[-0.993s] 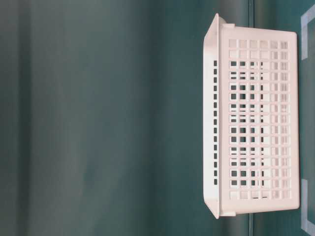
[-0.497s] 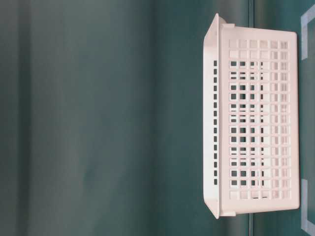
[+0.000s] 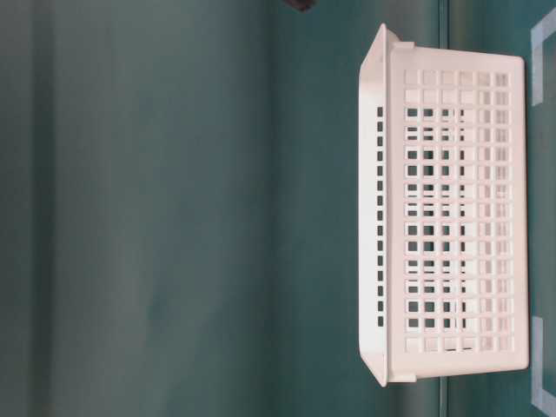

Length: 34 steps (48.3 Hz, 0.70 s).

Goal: Put the tape into the white basket.
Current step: 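Move the right gripper left toward the light-blue tape roll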

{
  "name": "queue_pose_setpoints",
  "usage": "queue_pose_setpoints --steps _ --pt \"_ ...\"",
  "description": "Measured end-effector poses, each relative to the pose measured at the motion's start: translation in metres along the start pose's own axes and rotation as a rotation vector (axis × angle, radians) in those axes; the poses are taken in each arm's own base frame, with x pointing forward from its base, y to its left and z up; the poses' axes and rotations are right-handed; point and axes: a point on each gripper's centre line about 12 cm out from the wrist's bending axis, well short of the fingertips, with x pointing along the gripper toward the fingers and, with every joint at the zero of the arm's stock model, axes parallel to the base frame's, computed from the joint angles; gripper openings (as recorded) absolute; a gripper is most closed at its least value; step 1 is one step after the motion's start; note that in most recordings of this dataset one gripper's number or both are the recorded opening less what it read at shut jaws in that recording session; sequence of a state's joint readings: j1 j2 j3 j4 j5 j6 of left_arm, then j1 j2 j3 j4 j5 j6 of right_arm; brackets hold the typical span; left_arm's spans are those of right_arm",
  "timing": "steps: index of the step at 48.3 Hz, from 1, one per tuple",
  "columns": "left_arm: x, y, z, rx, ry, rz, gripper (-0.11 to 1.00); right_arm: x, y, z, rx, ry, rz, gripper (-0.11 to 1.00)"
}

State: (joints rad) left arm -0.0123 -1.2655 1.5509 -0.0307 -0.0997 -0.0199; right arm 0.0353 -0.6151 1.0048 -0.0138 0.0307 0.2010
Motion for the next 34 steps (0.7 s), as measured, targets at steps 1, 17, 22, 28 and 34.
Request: queue_pose_setpoints --steps 1,17,22,28,34 --pt "0.000 0.000 0.000 0.000 0.002 0.000 -0.11 0.002 0.000 0.000 -0.002 0.008 0.000 0.96" --pt "-0.001 0.001 -0.007 0.001 0.017 0.002 -0.11 0.036 0.005 -0.009 -0.013 0.162 -0.011 0.96" --pt "-0.001 0.001 -0.007 0.001 0.017 0.005 -0.11 0.048 0.009 -0.009 -0.019 0.186 -0.005 0.96" --pt "-0.001 0.002 -0.009 -0.002 0.021 0.010 -0.11 0.061 0.011 -0.013 -0.026 0.221 -0.004 0.97" --pt "-0.001 0.002 -0.011 -0.001 0.026 0.012 -0.11 0.074 0.015 -0.019 -0.037 0.256 0.001 0.97"
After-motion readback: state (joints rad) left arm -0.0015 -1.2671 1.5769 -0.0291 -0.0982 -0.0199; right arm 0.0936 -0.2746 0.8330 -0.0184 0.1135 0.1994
